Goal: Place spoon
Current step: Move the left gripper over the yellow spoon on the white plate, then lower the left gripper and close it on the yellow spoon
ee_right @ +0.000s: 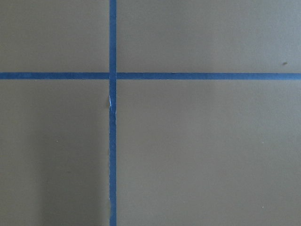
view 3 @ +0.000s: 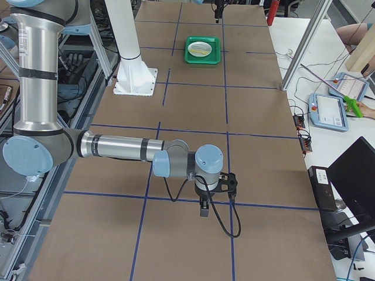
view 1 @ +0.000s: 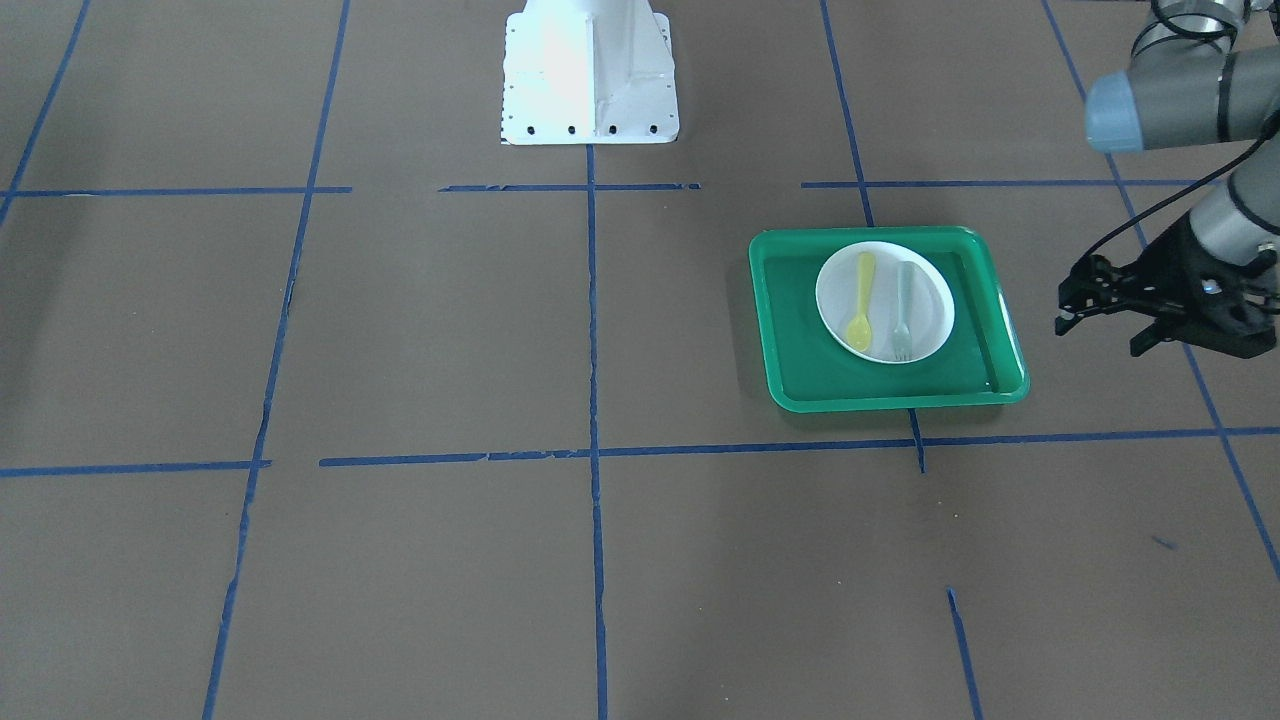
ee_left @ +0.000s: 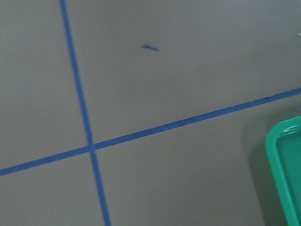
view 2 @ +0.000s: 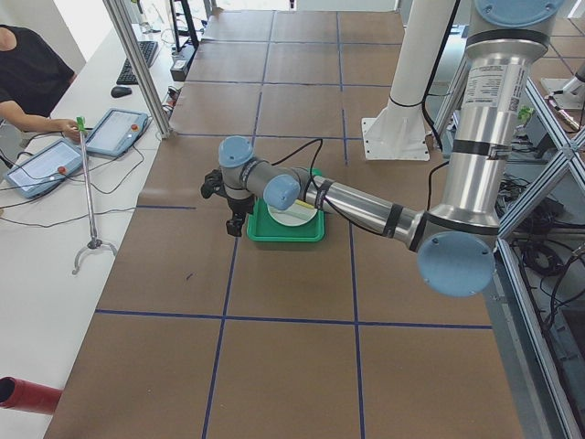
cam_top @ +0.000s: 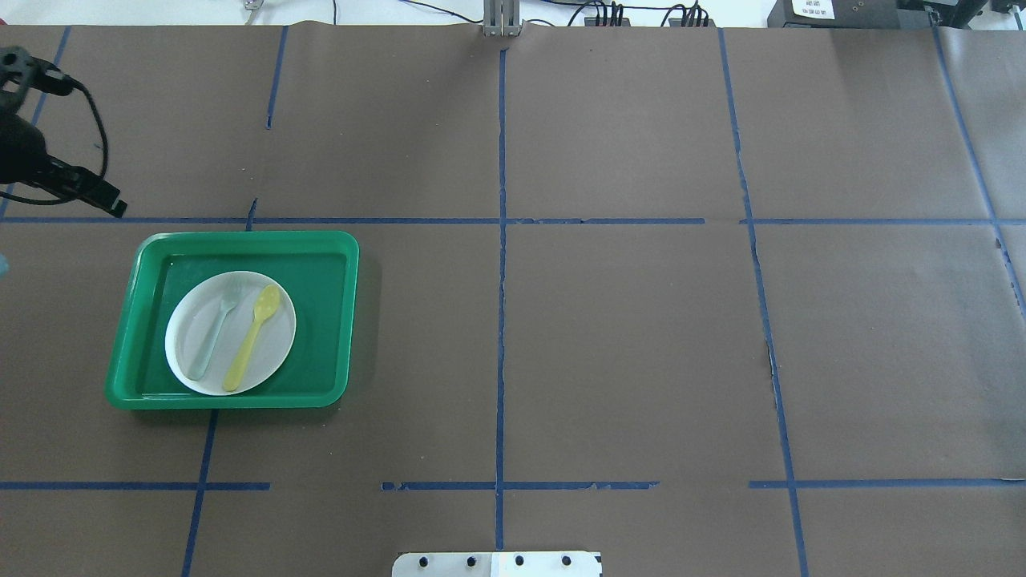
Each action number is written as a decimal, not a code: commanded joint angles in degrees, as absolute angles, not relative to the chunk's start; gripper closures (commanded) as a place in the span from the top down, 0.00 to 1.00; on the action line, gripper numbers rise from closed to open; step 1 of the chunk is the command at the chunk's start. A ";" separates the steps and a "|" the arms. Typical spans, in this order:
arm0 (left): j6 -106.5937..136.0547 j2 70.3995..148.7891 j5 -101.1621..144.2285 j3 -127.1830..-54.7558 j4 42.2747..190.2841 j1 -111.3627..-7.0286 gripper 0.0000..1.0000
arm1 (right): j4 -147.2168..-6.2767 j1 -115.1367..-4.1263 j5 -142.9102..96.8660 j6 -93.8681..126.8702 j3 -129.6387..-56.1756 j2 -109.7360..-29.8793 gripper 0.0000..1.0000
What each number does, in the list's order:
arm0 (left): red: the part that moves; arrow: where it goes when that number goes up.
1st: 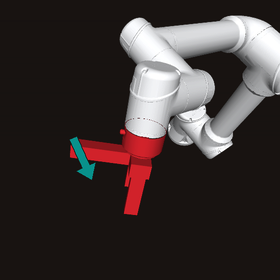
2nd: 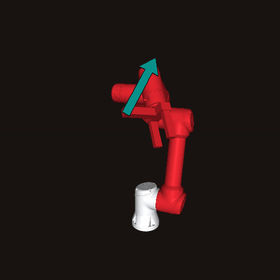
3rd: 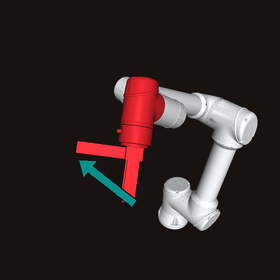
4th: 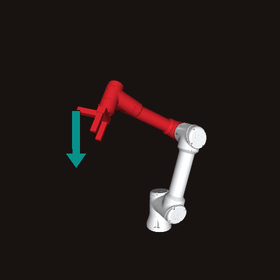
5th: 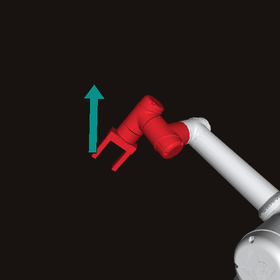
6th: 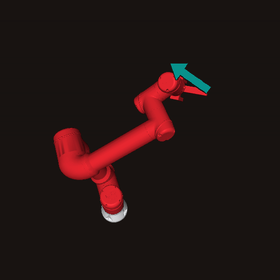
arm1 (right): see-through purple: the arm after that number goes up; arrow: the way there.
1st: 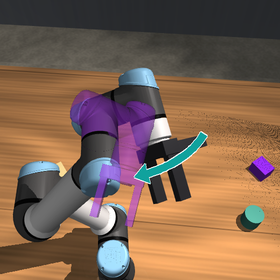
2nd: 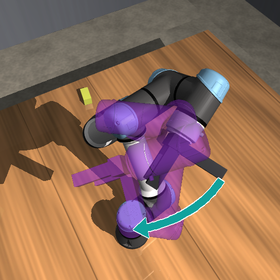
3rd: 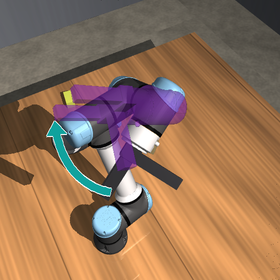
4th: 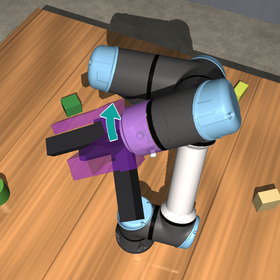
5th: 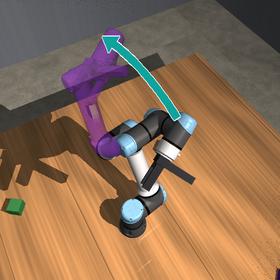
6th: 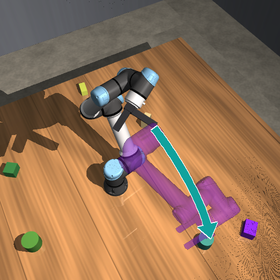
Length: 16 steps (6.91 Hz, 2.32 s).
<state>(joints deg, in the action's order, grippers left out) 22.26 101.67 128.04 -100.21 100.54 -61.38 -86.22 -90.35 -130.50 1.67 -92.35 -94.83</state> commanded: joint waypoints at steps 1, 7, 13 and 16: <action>31.41 104.85 123.58 -100.72 101.07 -51.02 0.83 | -86.22 -90.35 -130.43 1.67 -92.29 -94.83 1.00; 38.67 105.03 122.78 -99.23 101.43 -40.87 0.78 | -86.22 -90.35 -130.43 1.67 -92.37 -94.83 1.00; 38.67 105.03 123.13 -98.26 101.34 -39.55 0.68 | -86.22 -90.35 -130.52 1.67 -92.29 -94.83 1.00; 38.67 104.77 123.31 -98.52 100.99 -39.64 0.30 | -86.22 -90.35 -130.52 1.67 -92.37 -94.83 1.00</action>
